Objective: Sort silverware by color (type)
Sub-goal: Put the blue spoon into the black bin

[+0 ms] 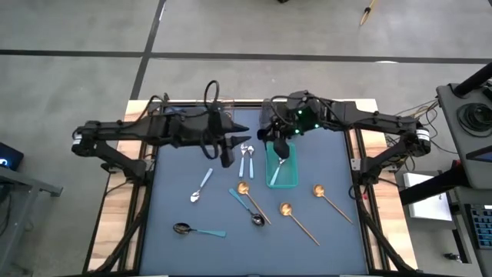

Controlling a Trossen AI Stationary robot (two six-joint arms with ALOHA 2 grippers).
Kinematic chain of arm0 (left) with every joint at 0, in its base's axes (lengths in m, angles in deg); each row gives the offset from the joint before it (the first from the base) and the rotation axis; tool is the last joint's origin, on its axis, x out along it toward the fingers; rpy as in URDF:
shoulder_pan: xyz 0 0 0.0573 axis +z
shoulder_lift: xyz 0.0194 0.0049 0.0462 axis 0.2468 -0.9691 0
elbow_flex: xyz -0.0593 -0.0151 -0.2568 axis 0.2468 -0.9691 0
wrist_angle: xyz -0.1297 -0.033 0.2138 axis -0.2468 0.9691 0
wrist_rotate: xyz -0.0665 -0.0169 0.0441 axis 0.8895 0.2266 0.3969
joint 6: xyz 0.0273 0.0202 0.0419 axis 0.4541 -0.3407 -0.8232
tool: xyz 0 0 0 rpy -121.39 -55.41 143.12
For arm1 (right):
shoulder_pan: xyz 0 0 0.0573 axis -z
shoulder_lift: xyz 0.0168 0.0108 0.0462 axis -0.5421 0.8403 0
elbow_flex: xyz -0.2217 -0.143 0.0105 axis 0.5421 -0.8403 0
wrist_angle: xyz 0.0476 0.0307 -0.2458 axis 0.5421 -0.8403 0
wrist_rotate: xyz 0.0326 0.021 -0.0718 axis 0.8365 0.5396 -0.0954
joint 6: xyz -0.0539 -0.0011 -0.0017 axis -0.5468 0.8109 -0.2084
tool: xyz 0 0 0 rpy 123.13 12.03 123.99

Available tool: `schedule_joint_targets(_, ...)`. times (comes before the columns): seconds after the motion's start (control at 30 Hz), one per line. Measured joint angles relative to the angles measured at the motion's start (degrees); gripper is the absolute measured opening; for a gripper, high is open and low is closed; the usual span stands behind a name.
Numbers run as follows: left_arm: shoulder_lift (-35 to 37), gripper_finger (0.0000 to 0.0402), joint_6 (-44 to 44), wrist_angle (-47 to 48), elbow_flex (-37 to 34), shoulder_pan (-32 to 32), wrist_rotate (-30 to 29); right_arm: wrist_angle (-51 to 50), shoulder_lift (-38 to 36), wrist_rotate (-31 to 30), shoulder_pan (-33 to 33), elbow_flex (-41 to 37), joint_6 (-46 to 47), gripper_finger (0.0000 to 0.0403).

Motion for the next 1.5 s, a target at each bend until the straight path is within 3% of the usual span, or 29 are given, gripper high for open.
schedule_joint_targets(0.2,-0.51,0.0127,0.38,-11.64,-3.61,1.87,2.47,0.01,-0.02,-1.08,-1.26,0.0,0.08,0.0013)
schedule_joint_targets(0.6,-0.73,0.0191,3.48,-23.69,-12.87,2.35,3.63,0.05,-0.09,-1.1,-1.55,0.0,0.21,0.0013)
schedule_joint_targets(1.07,-0.68,0.0182,7.14,-34.59,-20.63,4.47,3.49,1.32,0.02,-1.1,-1.55,-0.02,0.27,0.0013)
schedule_joint_targets(1.5,-2.49,0.0182,7.57,-38.62,-20.7,4.55,5.71,2.84,0.09,-1.11,-1.55,-0.04,0.28,0.0013)
